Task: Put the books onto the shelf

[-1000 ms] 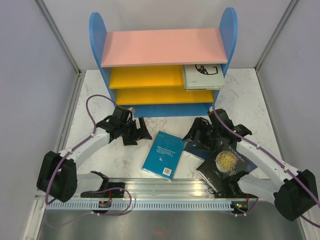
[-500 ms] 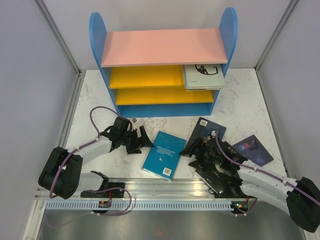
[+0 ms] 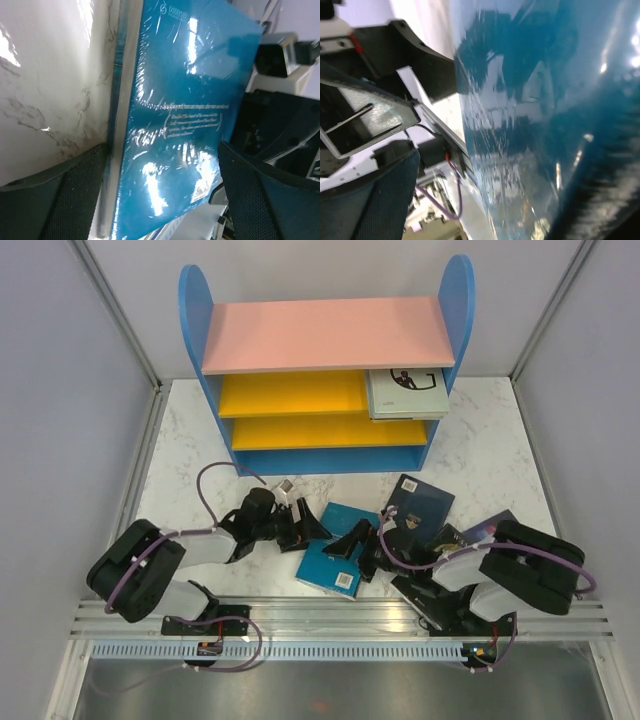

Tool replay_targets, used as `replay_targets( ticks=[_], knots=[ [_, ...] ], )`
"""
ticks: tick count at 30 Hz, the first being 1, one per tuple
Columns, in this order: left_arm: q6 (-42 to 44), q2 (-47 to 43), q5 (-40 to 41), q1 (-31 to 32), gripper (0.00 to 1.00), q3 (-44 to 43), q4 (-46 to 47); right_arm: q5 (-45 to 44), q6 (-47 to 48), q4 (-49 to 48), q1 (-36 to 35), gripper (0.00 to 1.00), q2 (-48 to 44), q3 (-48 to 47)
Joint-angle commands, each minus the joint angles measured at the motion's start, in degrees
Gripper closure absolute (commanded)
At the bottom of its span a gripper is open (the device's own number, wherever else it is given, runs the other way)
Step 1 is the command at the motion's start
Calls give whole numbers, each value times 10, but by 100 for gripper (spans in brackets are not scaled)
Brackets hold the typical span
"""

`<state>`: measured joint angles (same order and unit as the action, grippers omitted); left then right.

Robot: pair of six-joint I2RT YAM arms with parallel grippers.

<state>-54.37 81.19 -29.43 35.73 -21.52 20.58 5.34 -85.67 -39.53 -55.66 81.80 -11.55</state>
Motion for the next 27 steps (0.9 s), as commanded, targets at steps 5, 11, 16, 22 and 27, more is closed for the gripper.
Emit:
replay_targets(
  ticks=[5, 11, 16, 22, 27],
  knots=[
    [-66, -29, -5, 31, 7, 70, -14, -48, -108, -68, -61, 9, 130, 89],
    [-50, -150, 16, 16, 7, 79, -120, -106, -21, 298, -60, 35, -129, 22],
    [-34, -263, 25, -19, 5, 76, -222, -142, -5, 416, -60, 84, -307, -22],
    [-48, -389, 26, -27, 3, 54, -289, -137, 21, 486, -60, 100, -400, -79],
    [-63, -443, 12, -27, 0, 26, -286, -84, 67, 460, -59, 100, -408, -166]
  ],
)
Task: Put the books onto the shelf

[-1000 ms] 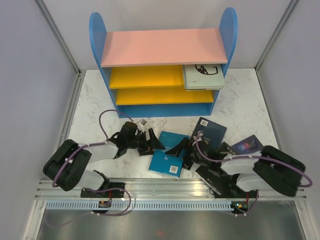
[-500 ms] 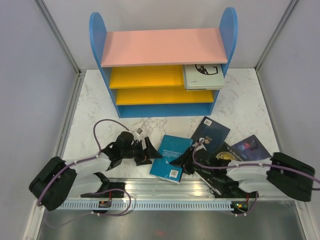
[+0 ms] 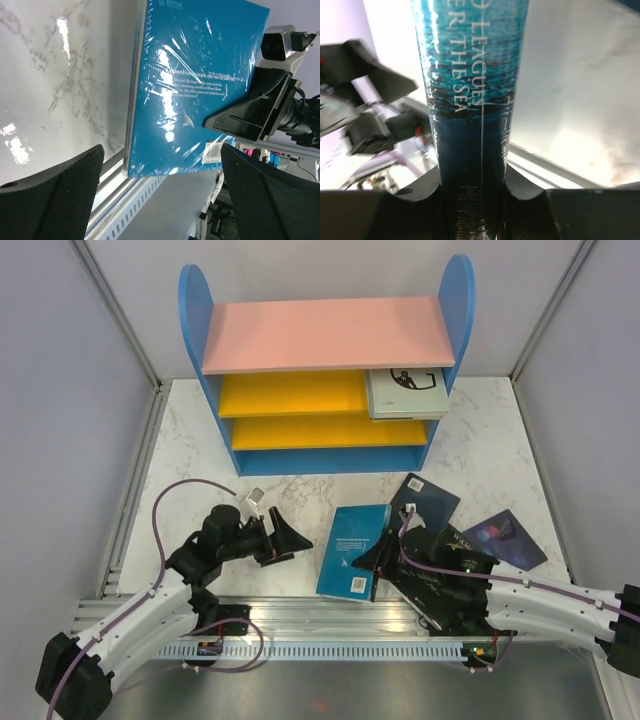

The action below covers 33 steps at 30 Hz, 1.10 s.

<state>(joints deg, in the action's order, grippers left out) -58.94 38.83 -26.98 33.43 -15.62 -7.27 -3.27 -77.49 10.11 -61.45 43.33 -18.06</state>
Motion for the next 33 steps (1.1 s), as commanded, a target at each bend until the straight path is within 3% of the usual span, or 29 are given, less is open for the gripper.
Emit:
replay_targets(
  ticks=[1, 10, 14, 16, 19, 20, 22, 23, 24, 25, 28, 29, 32, 33],
  knots=[
    [-16, -22, -16, -4, 0, -35, -5, 14, -13, -52, -2, 100, -19, -109],
    [-29, -56, -24, -4, 1, -38, 23, 158, -61, -357, -2, 100, 87, -129],
    [-66, -102, -34, -4, 2, -31, 68, 193, -79, -431, -1, 100, 118, -114],
    [-93, -131, -47, -4, 8, -23, 109, 196, -78, -442, -1, 100, 124, -115],
    [-117, -161, -56, -4, 26, -23, 121, 198, -76, -445, 5, 100, 123, -115],
    [-122, -168, -59, -4, 41, -24, 120, 201, -77, -445, 5, 100, 123, -115],
    [-137, -182, -60, -4, 56, -23, 121, 206, -77, -448, 11, 100, 126, -115],
    [-142, -194, -56, -4, 71, -24, 122, 210, -77, -450, 13, 100, 127, -115],
    [-148, -200, -55, -4, 78, -25, 122, 214, -78, -453, 15, 100, 129, -115],
    [-151, -205, -55, -4, 94, -26, 122, 215, -78, -455, 16, 100, 134, -116],
    [-158, -209, -54, -4, 98, -33, 122, 220, -78, -453, 19, 100, 142, -119],
    [-158, -208, -49, -4, 98, -38, 107, 222, -78, -448, 21, 98, 144, -120],
    [-142, -209, -13, -4, 98, -74, 57, 222, -72, -425, 22, 40, 144, -126],
    [-131, -205, -2, -4, 98, -85, 24, 220, -70, -411, 22, 29, 142, -127]
  ],
)
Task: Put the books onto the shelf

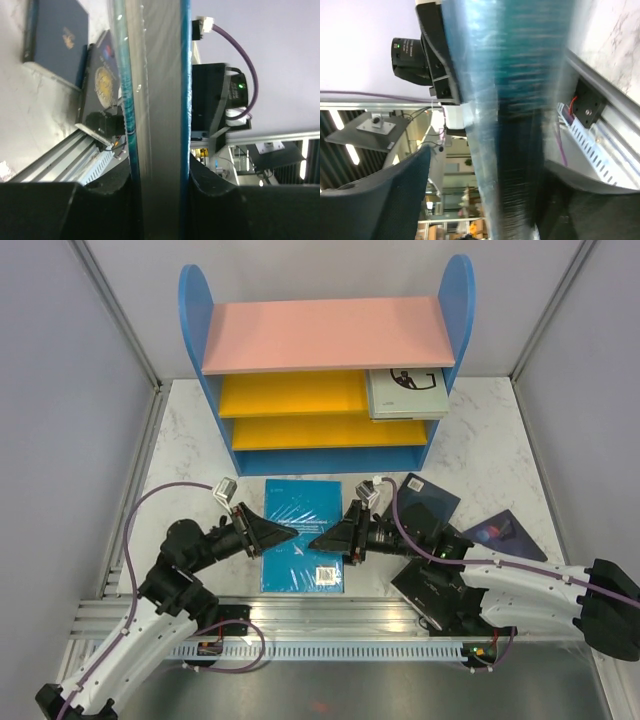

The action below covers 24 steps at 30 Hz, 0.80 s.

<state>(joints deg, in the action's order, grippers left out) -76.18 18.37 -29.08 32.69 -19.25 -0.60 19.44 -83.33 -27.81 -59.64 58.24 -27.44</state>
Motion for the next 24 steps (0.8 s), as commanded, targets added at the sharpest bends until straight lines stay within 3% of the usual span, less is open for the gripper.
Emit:
replay_targets(
  ticks=[1, 4, 6, 13, 24],
  knots=[
    [47, 3, 43, 4, 98, -73, -57, -9, -11, -26, 4, 18, -10, -34],
    [64, 21, 74, 4, 98, -119, -97, -9, -15, -15, 4, 7, -21, -23],
    [72, 34, 110, 4, 98, -154, -122, -10, -24, -18, 4, 6, -32, -6],
    [85, 60, 198, 4, 98, -208, -153, -38, -46, -20, -20, 5, -61, 34],
    [67, 62, 197, 4, 98, -185, -128, -95, -35, -22, -30, 9, -54, -4]
  ],
)
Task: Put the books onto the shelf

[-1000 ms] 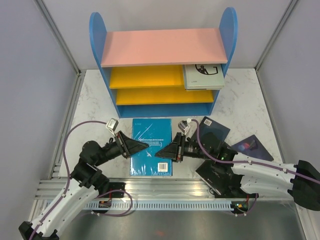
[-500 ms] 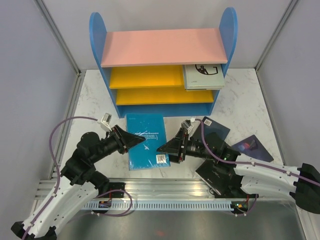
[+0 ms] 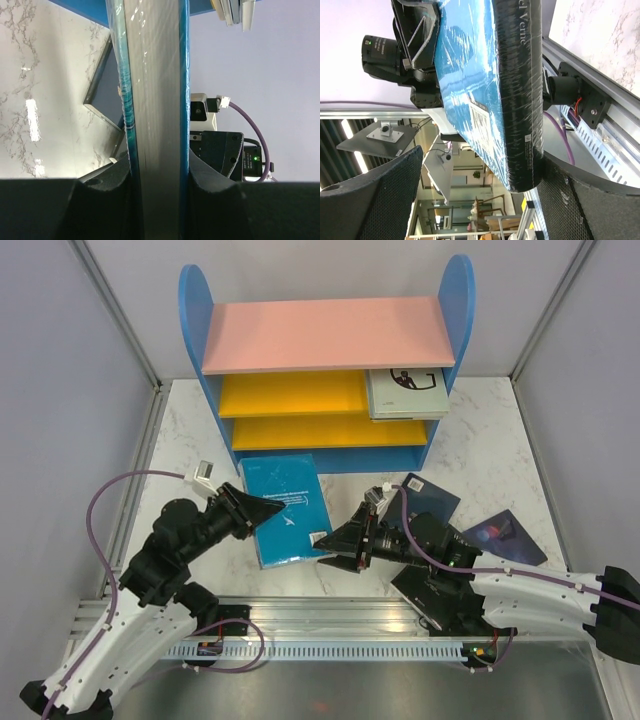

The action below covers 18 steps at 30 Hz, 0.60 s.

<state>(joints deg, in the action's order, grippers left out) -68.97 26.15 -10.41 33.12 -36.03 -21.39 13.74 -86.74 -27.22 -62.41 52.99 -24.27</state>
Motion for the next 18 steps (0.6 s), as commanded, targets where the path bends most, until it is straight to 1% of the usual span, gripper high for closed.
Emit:
replay_targets(
  ticks=[1, 5, 6, 10, 15, 17, 18],
  knots=[
    [-8, -20, 10, -1, 98, -14, 79, -42, 1, -26, -2, 10, -1, -38],
    [-24, -35, 12, -1, 98, -2, 80, -68, 3, -27, -3, 12, -4, -42],
    [-27, -37, 13, -1, 98, 5, 80, -74, 3, -31, -2, 14, -7, -42],
    [-56, -72, 21, -1, 98, 35, 83, -86, -4, -70, -2, 17, 4, -45],
    [-78, -103, 30, -1, 98, 67, 82, -61, -17, -139, -1, 25, 44, -63],
    [-77, -103, 31, -1, 98, 69, 81, -33, -20, -169, -2, 28, 68, -75],
    [-76, -101, 32, -1, 98, 68, 80, -22, -20, -176, -3, 31, 76, -91]
  ],
)
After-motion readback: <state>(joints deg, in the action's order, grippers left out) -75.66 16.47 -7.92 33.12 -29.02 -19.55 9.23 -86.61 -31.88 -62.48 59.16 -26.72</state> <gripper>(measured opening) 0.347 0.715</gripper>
